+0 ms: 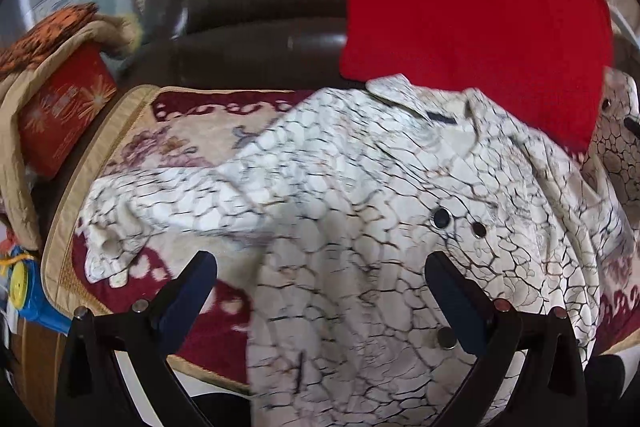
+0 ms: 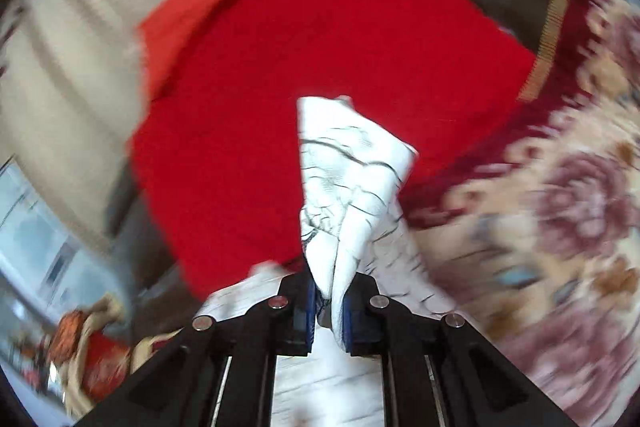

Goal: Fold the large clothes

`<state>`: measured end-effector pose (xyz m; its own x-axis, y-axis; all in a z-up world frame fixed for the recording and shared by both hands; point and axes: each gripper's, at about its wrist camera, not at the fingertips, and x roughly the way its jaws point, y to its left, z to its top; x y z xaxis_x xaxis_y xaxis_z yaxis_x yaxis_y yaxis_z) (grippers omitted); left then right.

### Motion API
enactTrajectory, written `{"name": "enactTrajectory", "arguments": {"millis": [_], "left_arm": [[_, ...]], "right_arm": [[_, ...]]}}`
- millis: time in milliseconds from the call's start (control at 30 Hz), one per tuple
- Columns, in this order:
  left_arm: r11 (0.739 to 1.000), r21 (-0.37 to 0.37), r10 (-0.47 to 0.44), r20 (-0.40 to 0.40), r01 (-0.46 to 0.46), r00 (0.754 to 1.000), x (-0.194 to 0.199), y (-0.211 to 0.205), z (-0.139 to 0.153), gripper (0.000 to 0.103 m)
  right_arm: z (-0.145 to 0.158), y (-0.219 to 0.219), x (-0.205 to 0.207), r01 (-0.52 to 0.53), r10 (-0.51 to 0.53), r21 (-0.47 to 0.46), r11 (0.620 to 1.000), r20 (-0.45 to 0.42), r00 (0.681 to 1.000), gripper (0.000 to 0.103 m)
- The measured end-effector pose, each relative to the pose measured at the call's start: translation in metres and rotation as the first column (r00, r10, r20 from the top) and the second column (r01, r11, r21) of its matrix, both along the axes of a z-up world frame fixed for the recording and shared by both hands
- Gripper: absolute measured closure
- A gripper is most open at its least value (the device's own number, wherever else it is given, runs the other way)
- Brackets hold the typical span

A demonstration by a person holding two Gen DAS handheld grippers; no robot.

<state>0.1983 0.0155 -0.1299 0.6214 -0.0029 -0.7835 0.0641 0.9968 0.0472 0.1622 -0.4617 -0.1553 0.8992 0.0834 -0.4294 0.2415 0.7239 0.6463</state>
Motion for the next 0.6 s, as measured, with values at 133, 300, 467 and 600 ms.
{"name": "enactTrajectory", "arguments": {"millis": [133,300,467,600], "left_arm": [[0.999,-0.022,0.048,0.033,-0.047,0.998,-0.012,0.033,0.010,0.000],[0.992,-0.053,0.115,0.049,-0.113,0.992,-0.022,0.071,0.015,0.000],[0.989,-0.055,0.141,0.044,-0.138,0.989,-0.028,0.088,0.013,0.000],[0.989,-0.053,0.138,0.039,-0.136,0.990,-0.031,0.091,0.009,0.000]], "right_arm": [[0.034,0.083,0.005,-0.153,0.155,-0.031,0.988,0.069,0.986,0.092],[0.035,0.196,0.020,-0.375,0.375,-0.016,0.927,0.084,0.923,0.092],[-0.006,0.274,0.040,-0.563,0.567,0.123,0.817,0.001,0.824,0.046],[-0.029,0.276,0.029,-0.596,0.602,0.206,0.776,0.037,0.797,0.021]]}}
